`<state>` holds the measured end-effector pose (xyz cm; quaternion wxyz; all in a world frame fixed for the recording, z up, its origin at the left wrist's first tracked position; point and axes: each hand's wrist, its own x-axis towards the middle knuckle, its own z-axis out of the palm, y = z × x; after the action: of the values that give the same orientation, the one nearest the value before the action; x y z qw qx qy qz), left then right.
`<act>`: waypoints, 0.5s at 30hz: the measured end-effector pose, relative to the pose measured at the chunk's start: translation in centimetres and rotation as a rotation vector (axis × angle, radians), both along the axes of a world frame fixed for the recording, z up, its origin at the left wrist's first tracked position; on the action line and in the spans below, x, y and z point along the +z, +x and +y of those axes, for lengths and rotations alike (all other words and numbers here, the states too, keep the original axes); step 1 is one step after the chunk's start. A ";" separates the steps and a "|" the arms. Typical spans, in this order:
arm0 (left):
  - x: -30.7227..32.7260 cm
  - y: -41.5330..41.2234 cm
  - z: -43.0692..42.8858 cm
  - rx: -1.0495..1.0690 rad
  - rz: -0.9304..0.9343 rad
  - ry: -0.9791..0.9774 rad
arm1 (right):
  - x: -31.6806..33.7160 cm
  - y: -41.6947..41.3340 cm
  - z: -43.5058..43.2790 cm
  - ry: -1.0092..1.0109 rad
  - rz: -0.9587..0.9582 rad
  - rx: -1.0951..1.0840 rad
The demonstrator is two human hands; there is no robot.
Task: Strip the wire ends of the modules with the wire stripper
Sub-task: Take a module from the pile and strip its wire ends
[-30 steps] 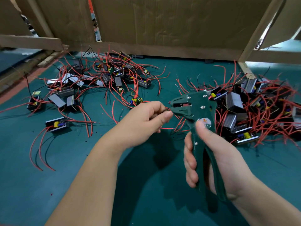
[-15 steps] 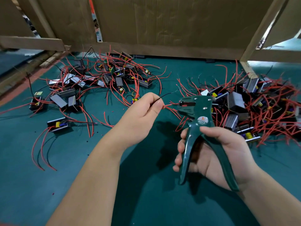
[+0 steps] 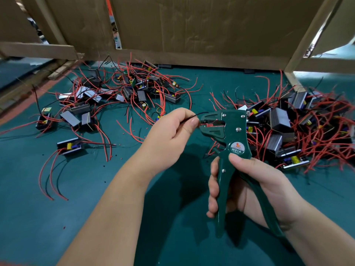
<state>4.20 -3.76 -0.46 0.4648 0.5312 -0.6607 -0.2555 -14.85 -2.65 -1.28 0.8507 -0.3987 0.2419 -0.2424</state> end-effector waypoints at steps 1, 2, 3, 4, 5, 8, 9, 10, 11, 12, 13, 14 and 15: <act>0.0 0.0 0.0 0.000 -0.004 -0.005 | 0.0 0.0 0.0 -0.001 0.002 0.002; 0.0 0.0 0.0 0.000 -0.007 -0.008 | 0.0 0.0 0.0 -0.003 0.005 0.004; 0.1 0.0 0.0 -0.001 -0.008 -0.011 | 0.0 0.0 0.0 -0.006 0.009 0.004; 0.1 0.1 0.1 -0.002 -0.009 -0.013 | 0.1 0.0 0.0 -0.008 0.011 0.005; 0.1 0.1 0.1 -0.004 -0.011 -0.014 | 0.1 -0.1 0.0 -0.008 0.012 0.006; 0.1 0.1 0.2 -0.016 -0.017 -0.012 | 0.3 -0.2 0.0 -0.009 0.020 0.008; 0.1 0.0 0.2 -0.021 -0.017 -0.010 | 0.3 -0.2 0.0 -0.011 0.023 0.008; 0.1 0.0 0.2 -0.025 -0.016 -0.010 | 0.3 -0.2 0.1 -0.011 0.024 0.008; 0.1 0.0 0.2 -0.027 -0.017 -0.011 | 0.3 -0.2 0.1 -0.009 0.023 0.008; 0.1 0.0 0.2 -0.028 -0.019 -0.011 | 0.3 -0.2 0.1 -0.007 0.022 0.009; 0.1 0.0 0.2 -0.030 -0.021 -0.010 | 0.2 -0.3 0.0 -0.007 0.022 0.011; 0.1 0.1 0.1 -0.033 -0.024 -0.008 | 0.3 -0.3 0.0 -0.007 0.023 0.013; 0.1 0.1 0.1 -0.036 -0.027 -0.008 | 0.3 -0.4 0.0 -0.008 0.024 0.015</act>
<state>4.33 -3.64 -0.36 0.4534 0.5209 -0.6773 -0.2539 -15.20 -2.66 -1.01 0.8480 -0.4068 0.2482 -0.2321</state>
